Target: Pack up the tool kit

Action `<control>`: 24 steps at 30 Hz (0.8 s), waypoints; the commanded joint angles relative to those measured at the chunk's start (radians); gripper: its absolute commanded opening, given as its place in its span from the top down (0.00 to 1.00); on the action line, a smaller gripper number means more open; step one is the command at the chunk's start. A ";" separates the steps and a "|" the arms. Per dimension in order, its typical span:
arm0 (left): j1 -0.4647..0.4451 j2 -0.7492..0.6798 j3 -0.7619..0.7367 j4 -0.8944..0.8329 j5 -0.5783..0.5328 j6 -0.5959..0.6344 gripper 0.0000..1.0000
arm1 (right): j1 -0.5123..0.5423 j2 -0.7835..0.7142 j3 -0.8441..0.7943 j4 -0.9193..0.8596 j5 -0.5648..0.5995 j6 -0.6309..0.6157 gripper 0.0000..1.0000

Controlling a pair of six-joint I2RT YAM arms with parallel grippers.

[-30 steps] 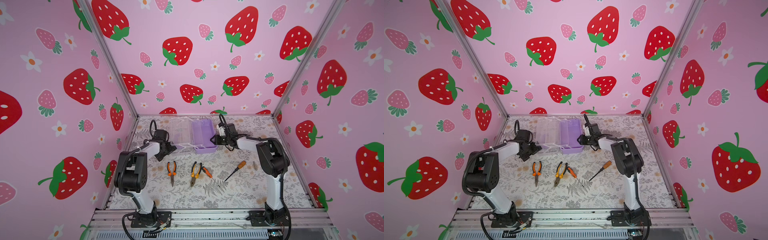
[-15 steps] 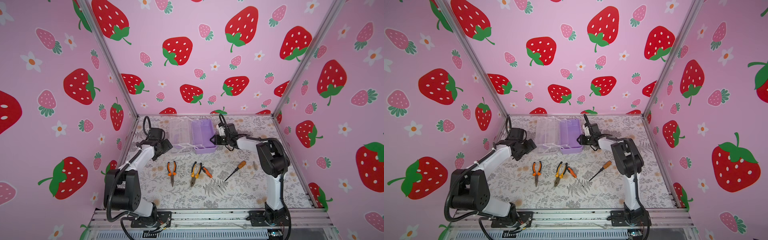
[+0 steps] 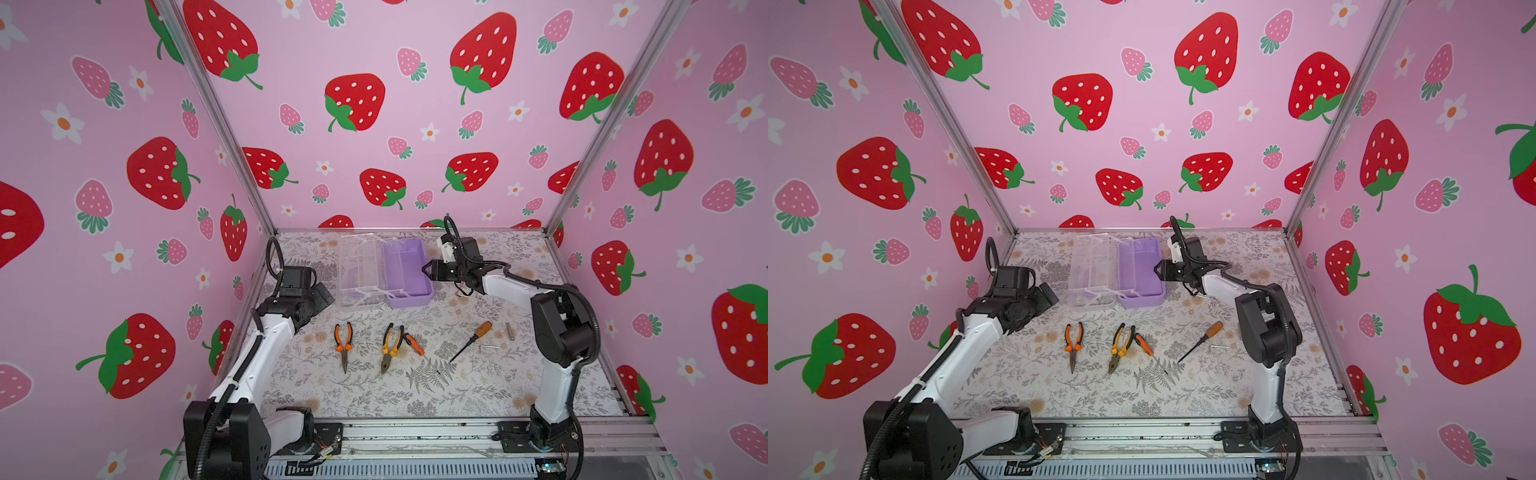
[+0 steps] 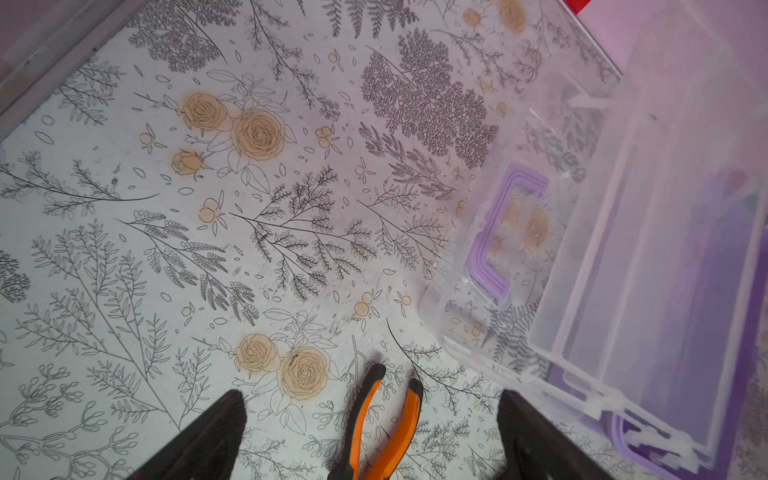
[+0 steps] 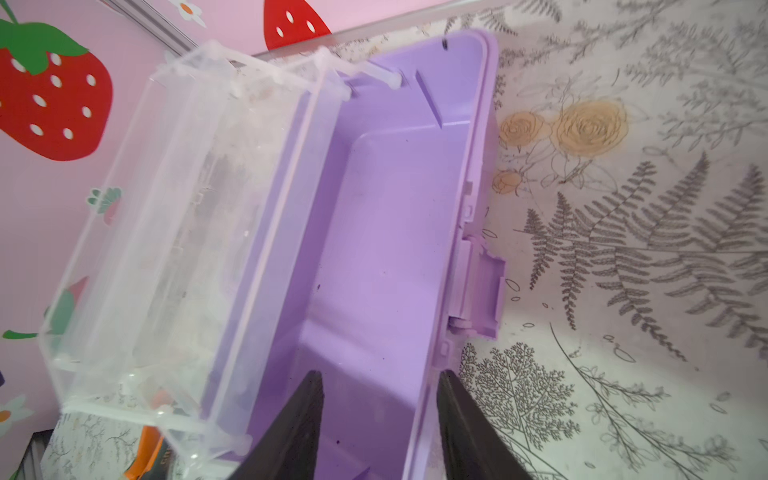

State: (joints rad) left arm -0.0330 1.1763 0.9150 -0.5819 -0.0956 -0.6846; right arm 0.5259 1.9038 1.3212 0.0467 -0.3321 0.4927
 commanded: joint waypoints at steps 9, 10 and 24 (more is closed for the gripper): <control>-0.246 -0.188 -0.131 -0.014 -0.077 0.016 0.12 | 0.108 -0.318 -0.215 -0.053 0.266 -0.072 0.49; -0.291 -0.198 -0.139 -0.011 -0.088 0.017 0.13 | 0.129 -0.342 -0.247 -0.054 0.291 -0.077 0.49; -0.759 -0.118 -0.249 0.078 -0.184 -0.055 0.20 | 0.327 -0.459 -0.608 0.072 0.333 0.000 0.55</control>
State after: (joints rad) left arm -0.7395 1.0298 0.6788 -0.5327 -0.2134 -0.6983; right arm 0.8494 1.4742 0.7403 0.0624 0.0090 0.4568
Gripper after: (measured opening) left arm 0.800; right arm 0.450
